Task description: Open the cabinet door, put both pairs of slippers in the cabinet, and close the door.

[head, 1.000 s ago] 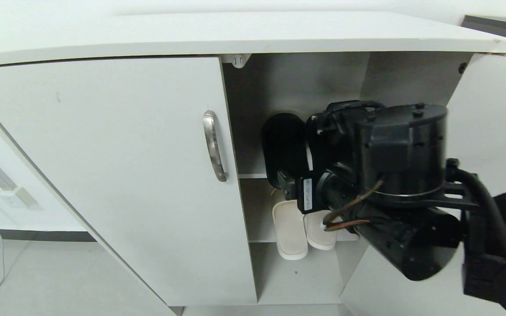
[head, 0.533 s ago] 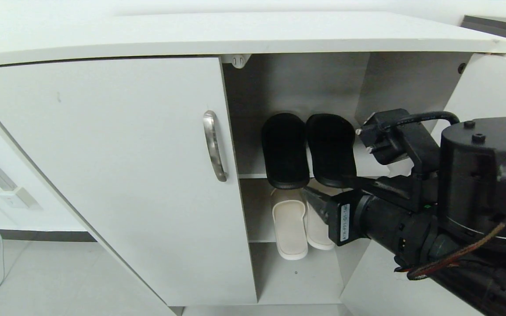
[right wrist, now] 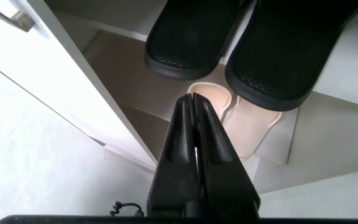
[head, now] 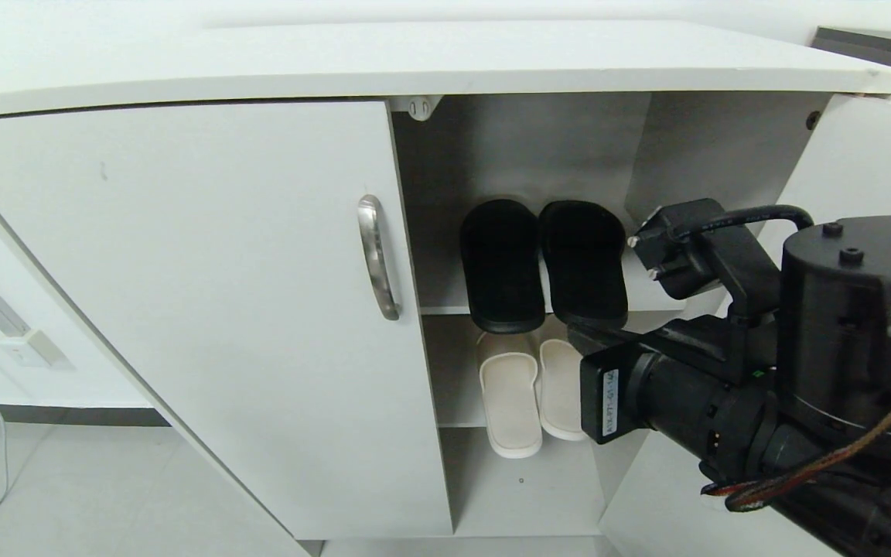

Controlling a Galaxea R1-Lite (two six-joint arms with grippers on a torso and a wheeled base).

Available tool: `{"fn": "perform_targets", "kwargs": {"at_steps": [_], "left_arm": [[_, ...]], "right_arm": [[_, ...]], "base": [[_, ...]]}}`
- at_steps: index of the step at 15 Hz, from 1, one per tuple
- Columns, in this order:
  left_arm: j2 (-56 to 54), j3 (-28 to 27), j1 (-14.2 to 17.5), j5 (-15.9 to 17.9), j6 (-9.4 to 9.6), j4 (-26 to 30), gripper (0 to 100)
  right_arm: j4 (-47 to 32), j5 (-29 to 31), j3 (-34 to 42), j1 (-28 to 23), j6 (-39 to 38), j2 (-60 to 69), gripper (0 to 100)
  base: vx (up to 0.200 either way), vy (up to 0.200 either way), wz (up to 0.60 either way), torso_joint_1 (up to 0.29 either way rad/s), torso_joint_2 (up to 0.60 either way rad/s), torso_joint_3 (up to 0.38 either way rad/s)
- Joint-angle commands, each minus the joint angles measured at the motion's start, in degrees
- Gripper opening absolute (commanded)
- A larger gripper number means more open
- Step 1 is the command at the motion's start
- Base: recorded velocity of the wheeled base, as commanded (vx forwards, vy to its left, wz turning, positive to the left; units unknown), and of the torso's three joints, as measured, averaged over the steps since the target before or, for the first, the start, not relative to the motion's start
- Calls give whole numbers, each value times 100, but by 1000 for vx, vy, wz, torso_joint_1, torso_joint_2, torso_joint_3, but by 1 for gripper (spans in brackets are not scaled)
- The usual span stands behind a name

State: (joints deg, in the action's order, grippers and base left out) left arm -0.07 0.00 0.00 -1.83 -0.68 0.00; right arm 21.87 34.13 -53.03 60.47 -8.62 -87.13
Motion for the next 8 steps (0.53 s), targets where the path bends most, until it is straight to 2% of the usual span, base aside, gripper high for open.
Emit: {"fn": "perform_targets", "kwargs": {"at_steps": [1,7,8], "left_arm": [[7,0,0,-2,-2,0,0],[7,0,0,-2,-2,0,0],[7,0,0,-2,-2,0,0]], "right_arm": [[1,6,38,0,1,-15,0],[1,6,56,0,-8,-103,0],[10,23,56,0,-17,-129,0]], "base": [[0,0,0,0,0,0],[0,0,0,0,0,0],[-200,0,0,2,2,2]]}}
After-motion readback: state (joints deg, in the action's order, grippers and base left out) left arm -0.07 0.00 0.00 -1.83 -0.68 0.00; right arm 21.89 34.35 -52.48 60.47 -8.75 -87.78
